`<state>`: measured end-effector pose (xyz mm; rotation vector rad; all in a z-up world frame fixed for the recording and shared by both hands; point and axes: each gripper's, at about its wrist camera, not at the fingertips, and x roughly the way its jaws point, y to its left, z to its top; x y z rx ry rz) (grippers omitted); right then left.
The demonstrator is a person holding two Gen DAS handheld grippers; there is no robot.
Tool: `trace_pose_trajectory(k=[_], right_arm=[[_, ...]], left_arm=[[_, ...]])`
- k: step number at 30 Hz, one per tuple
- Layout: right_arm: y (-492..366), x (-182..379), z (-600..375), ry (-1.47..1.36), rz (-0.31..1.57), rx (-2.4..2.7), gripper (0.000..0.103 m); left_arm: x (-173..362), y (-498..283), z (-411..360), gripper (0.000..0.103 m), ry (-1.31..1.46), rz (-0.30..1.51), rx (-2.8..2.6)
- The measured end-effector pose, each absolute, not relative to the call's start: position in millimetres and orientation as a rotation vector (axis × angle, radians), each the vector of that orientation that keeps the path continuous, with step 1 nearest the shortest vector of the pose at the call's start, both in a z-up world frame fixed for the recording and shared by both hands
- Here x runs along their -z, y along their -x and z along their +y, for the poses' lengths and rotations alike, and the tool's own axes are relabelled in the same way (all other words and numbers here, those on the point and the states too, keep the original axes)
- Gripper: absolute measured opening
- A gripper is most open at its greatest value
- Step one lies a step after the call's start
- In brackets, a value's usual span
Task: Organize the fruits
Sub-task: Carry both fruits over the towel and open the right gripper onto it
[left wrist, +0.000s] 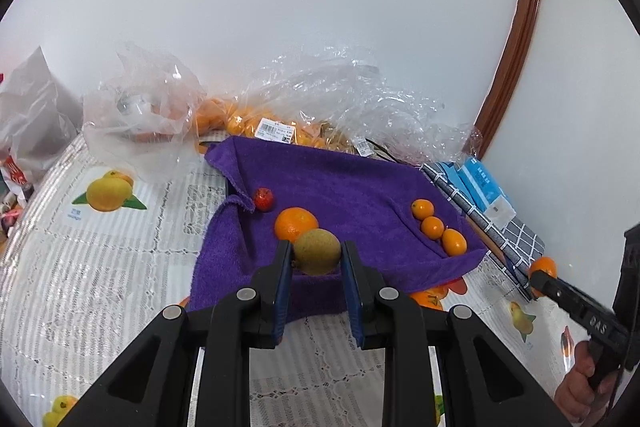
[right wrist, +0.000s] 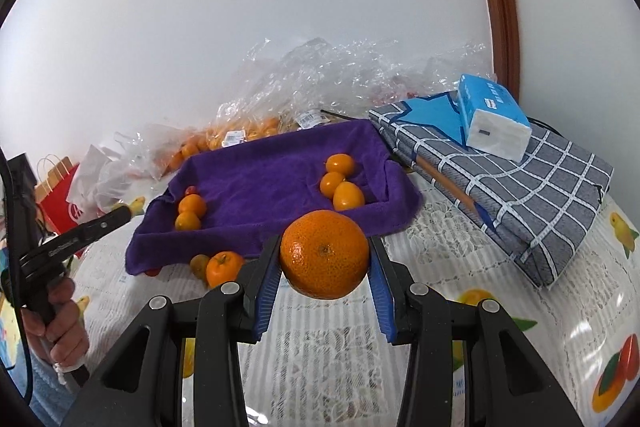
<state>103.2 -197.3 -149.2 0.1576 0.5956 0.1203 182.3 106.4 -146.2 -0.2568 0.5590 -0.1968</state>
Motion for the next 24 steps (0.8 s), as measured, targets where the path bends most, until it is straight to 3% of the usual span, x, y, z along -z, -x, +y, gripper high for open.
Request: trace_pose_trajectory(k=[15, 24], right_arm=[[-193.9, 104.1, -199.8, -0.088, 0.536, -0.151, 0.042], [-243.7, 123.5, -196.7, -0.095, 0.537, -0.206, 0.042]], left_arm=[[91.8, -209.1, 124.2, 0.023, 0.339, 0.509, 0.119], [129.0, -280.8, 79.2, 0.023, 0.395, 0.592, 0.15]])
